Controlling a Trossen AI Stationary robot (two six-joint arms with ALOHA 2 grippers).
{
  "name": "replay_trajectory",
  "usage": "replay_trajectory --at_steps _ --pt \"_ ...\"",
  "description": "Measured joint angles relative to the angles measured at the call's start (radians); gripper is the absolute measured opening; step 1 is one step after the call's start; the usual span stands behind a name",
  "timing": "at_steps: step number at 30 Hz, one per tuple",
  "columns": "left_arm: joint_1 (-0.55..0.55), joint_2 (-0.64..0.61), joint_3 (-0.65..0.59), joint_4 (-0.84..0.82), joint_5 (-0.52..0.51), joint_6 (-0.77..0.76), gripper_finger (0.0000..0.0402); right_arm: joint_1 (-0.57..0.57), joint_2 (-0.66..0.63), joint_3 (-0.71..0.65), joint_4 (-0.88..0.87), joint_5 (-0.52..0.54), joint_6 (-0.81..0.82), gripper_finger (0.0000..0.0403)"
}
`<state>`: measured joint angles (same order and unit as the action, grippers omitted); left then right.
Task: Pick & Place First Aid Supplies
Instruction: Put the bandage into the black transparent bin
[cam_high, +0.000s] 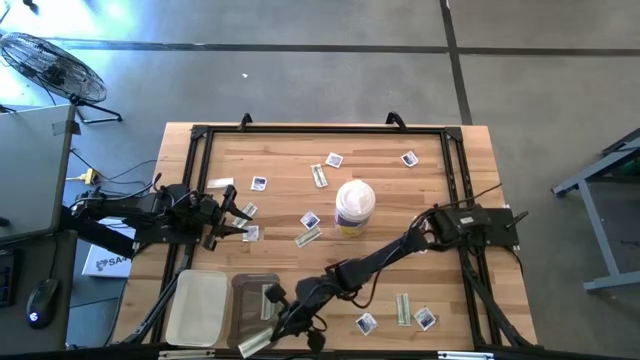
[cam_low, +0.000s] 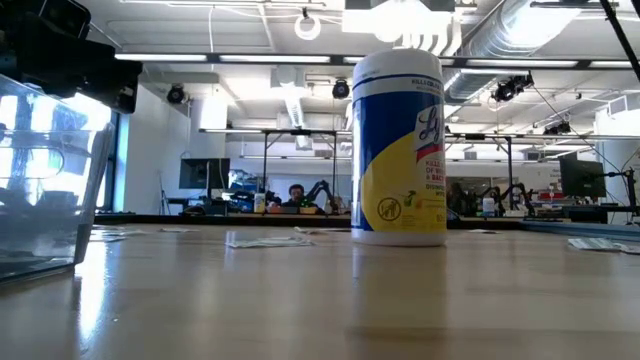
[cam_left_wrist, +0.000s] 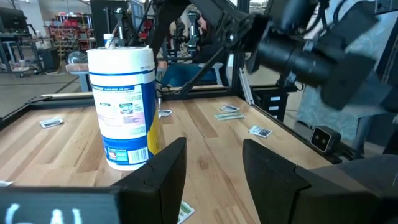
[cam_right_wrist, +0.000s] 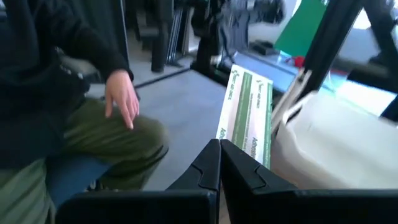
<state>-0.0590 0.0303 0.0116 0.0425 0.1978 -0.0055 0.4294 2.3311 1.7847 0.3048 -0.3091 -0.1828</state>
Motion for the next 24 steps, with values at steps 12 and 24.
replay_trajectory --at_steps 12,24 --pt "0.0 0.0 0.0 0.0 0.0 0.0 0.0154 -0.026 0.054 0.0 0.007 0.035 -0.021 0.001" --pt "0.0 0.0 0.0 0.0 0.0 0.0 0.0154 -0.026 0.011 0.0 -0.107 0.152 0.081 0.0119"
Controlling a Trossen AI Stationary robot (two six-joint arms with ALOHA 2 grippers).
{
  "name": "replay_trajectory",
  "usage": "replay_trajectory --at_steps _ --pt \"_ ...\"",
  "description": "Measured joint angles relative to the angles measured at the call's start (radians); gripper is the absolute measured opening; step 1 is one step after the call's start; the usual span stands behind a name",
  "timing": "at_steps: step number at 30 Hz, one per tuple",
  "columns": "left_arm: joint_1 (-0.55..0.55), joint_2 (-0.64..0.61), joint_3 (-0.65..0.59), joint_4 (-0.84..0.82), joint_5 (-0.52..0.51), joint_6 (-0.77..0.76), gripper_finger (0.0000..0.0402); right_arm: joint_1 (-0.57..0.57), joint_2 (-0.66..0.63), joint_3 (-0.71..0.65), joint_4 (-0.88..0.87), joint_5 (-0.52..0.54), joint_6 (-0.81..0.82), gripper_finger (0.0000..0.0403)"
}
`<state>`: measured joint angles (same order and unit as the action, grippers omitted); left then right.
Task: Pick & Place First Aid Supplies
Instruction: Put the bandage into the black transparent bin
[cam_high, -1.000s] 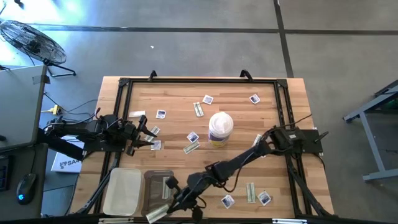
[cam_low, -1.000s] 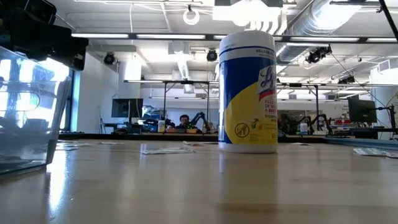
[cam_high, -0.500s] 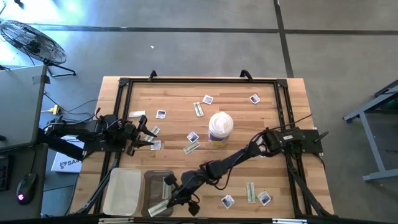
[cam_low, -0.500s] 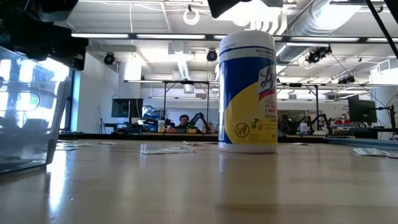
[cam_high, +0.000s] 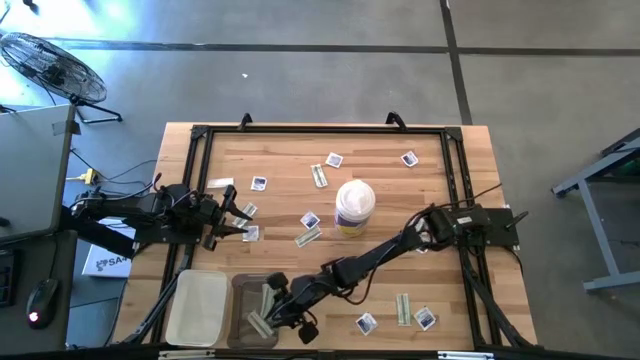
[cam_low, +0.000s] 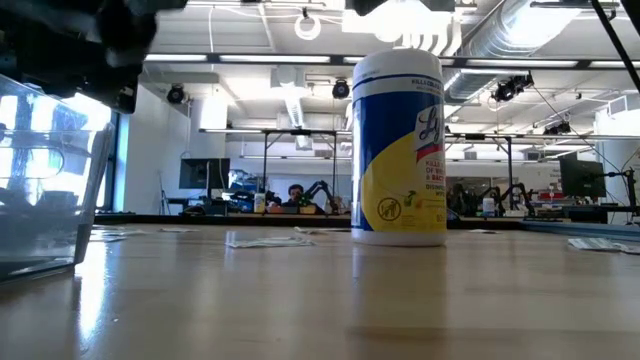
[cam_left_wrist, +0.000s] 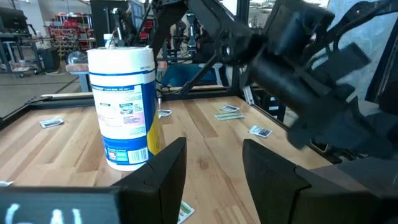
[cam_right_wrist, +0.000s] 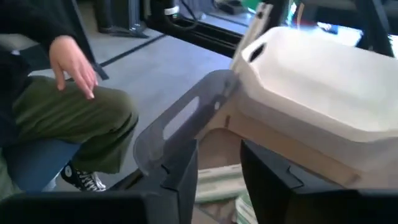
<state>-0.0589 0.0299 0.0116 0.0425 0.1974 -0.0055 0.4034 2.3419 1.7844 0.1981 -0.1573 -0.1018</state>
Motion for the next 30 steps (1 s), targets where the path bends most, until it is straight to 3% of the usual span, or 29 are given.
replay_trajectory --at_steps 8,11,14,22,26,30 --pt "0.0 0.0 0.0 0.0 0.0 0.0 0.0154 -0.001 -0.201 0.003 -0.491 0.249 -0.004 0.0125" --pt "0.0 0.0 0.0 0.0 0.0 0.0 0.0154 -0.012 -0.225 0.003 -0.601 0.367 0.018 0.0126" --pt "0.0 0.0 0.0 0.0 0.0 0.0 0.0154 -0.037 -0.214 -0.002 -0.688 0.413 0.076 0.0126" --pt "0.0 0.0 0.0 0.001 0.0 0.0 0.0154 -0.154 -0.197 -0.195 -0.52 0.429 0.211 0.0126" --pt "0.0 0.0 0.0 0.001 0.0 0.0 0.0154 -0.213 -0.197 -0.313 -0.336 0.29 0.205 0.0126" --pt "0.0 0.0 0.0 0.0 -0.001 0.0 0.0154 -0.252 -0.195 -0.378 -0.247 0.272 0.21 0.0126"
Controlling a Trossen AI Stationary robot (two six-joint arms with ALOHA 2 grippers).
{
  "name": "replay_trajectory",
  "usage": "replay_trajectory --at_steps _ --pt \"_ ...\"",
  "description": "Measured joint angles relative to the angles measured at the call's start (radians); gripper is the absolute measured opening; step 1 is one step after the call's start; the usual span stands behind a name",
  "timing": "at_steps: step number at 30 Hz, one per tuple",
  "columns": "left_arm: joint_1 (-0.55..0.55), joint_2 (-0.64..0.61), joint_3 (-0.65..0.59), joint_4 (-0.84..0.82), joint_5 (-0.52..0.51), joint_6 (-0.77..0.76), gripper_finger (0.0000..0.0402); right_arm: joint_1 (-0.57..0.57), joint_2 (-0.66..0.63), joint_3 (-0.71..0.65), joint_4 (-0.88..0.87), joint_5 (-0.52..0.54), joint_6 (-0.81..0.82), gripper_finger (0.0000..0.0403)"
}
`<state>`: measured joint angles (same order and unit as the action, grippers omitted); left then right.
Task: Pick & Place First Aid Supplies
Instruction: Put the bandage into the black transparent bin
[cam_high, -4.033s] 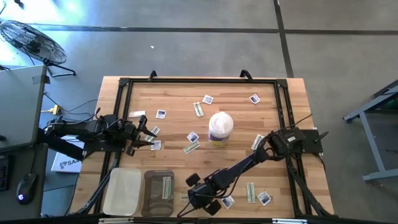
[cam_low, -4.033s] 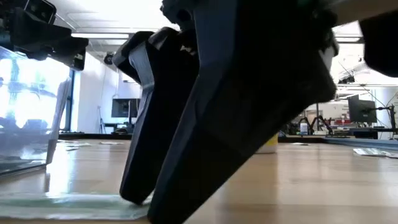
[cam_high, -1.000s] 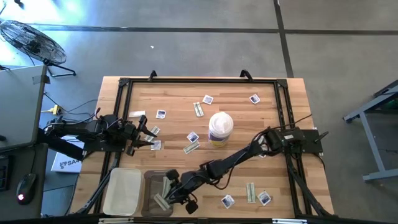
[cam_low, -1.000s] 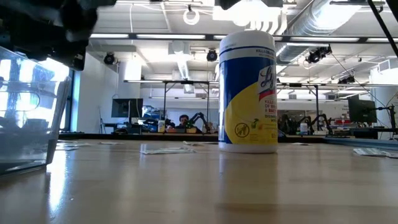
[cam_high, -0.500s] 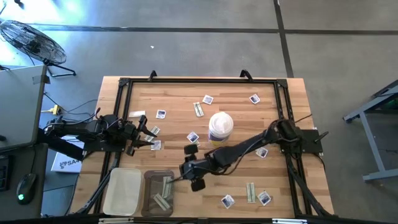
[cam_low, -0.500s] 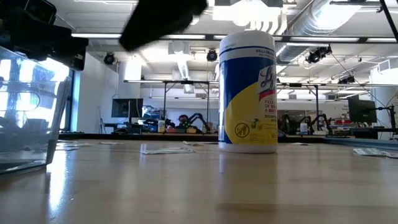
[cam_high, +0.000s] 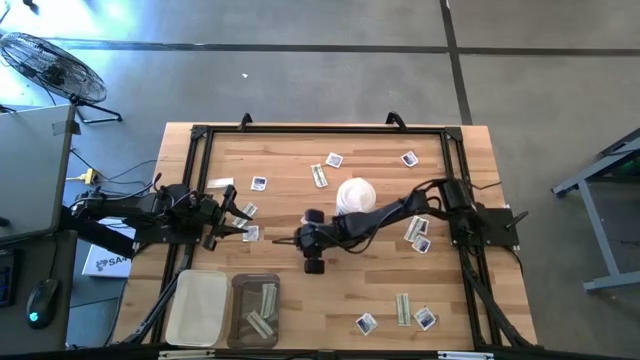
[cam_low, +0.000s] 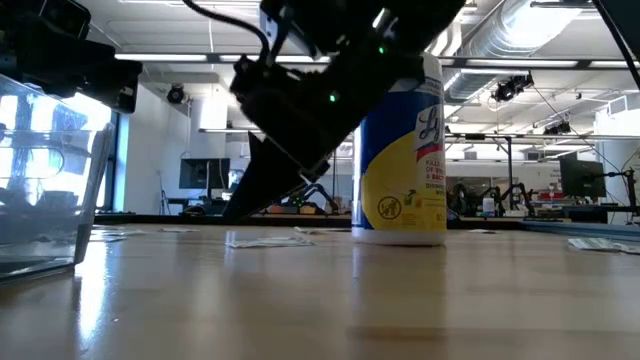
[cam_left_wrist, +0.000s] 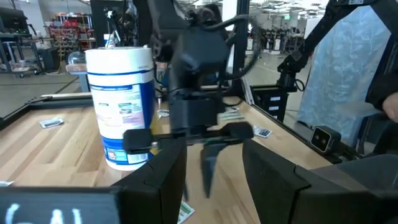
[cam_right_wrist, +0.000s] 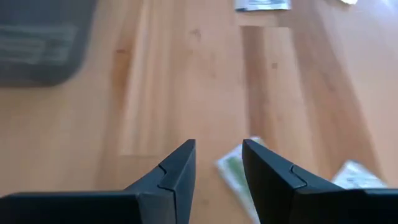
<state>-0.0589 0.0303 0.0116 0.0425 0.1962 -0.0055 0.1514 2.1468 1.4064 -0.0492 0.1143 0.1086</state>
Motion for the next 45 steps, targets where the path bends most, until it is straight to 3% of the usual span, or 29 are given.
replay_trajectory --at_steps 12,27,40,45 --pt "0.0 0.0 0.0 0.0 -0.005 0.0 0.0154 0.026 0.022 0.033 -0.006 0.063 -0.087 0.0126" --pt "0.0 0.0 0.0 -0.001 -0.009 0.0 0.0154 -0.004 0.09 0.028 -0.016 0.018 0.025 0.0124" --pt "0.0 0.0 0.0 -0.001 -0.008 0.0 0.0154 0.071 0.098 0.029 0.012 0.101 0.049 0.001" --pt "0.0 0.0 0.0 -0.002 -0.007 0.0 0.0154 0.097 0.094 0.027 0.045 0.086 0.086 0.0009"
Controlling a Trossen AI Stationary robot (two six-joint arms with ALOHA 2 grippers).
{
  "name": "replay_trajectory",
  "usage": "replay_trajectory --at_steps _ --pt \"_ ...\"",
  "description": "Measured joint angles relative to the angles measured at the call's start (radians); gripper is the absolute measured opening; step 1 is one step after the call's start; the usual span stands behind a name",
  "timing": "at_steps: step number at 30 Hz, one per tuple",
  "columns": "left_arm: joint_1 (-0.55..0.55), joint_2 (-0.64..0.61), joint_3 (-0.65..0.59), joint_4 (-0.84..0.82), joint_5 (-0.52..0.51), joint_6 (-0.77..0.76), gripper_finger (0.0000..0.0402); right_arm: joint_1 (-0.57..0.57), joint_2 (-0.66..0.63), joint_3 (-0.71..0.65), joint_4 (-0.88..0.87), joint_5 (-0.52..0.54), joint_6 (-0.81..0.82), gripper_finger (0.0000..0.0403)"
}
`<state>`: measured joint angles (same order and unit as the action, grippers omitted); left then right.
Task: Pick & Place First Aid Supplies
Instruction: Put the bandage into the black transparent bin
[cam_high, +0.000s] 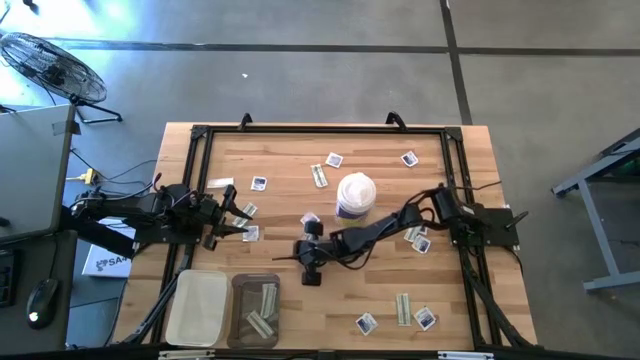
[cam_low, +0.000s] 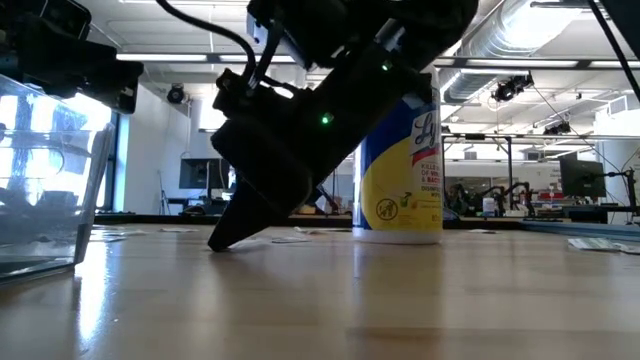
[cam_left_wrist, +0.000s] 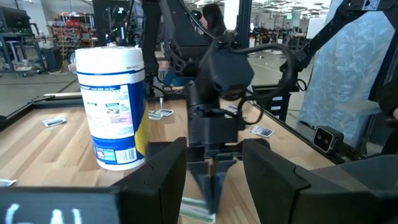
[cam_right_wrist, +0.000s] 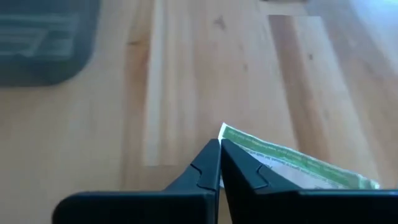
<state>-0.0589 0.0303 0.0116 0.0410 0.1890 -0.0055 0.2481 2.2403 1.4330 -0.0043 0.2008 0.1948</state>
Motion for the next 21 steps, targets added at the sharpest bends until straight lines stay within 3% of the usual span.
replay_trajectory --at_steps 7,12,15,21 --pt "0.0 0.0 0.0 0.0 0.003 0.0 0.0154 0.053 -0.099 -0.005 0.008 -0.006 -0.023 0.0002" --pt "0.0 0.0 0.0 0.0 0.003 0.0 0.0154 0.097 -0.188 -0.001 0.208 -0.037 -0.091 0.0003" --pt "0.0 0.0 0.0 0.0 0.003 0.0 0.0154 0.12 -0.191 0.034 0.356 -0.15 -0.124 0.0001" --pt "0.0 0.0 0.0 0.0 0.003 0.0 0.0154 0.165 -0.088 0.21 0.378 -0.227 -0.204 0.0001"
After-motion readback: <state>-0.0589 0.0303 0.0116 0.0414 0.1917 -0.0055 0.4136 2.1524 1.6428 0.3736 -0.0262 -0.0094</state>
